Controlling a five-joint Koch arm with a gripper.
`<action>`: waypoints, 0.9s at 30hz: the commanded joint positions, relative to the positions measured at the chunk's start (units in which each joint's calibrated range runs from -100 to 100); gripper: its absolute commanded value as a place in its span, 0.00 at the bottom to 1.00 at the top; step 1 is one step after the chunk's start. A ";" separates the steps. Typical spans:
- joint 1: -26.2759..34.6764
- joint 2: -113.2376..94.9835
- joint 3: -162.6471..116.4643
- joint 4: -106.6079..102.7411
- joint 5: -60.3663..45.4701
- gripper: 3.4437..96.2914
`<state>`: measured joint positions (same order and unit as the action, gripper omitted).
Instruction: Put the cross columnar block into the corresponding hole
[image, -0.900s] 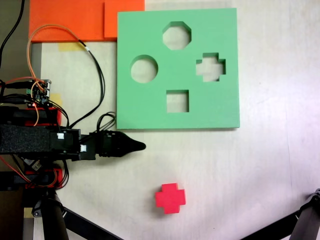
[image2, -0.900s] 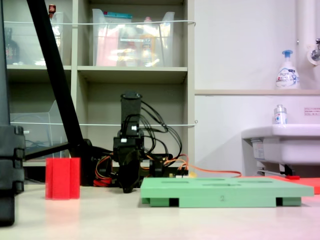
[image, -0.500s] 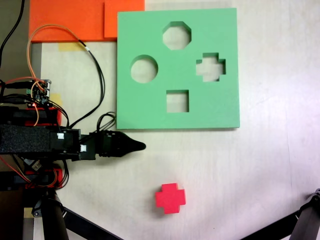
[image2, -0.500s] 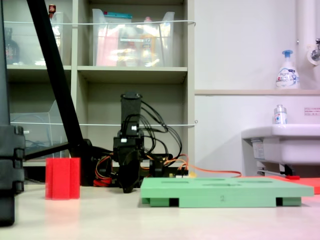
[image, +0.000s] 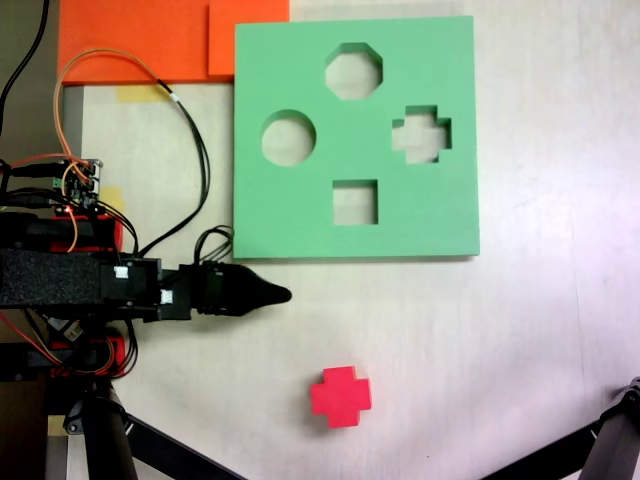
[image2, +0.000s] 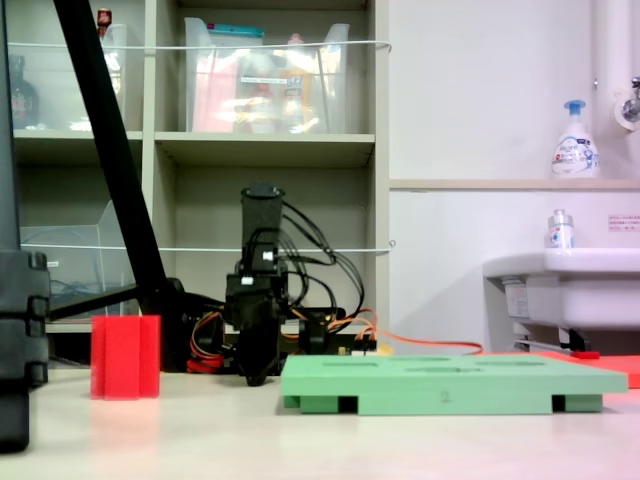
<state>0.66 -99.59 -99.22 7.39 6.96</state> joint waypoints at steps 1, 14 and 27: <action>-2.64 -0.41 -0.78 -2.72 17.68 0.50; -8.16 6.71 50.16 -61.75 32.97 0.48; -11.72 56.43 117.56 -107.39 32.09 0.53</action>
<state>-10.53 -46.37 13.18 -96.38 40.51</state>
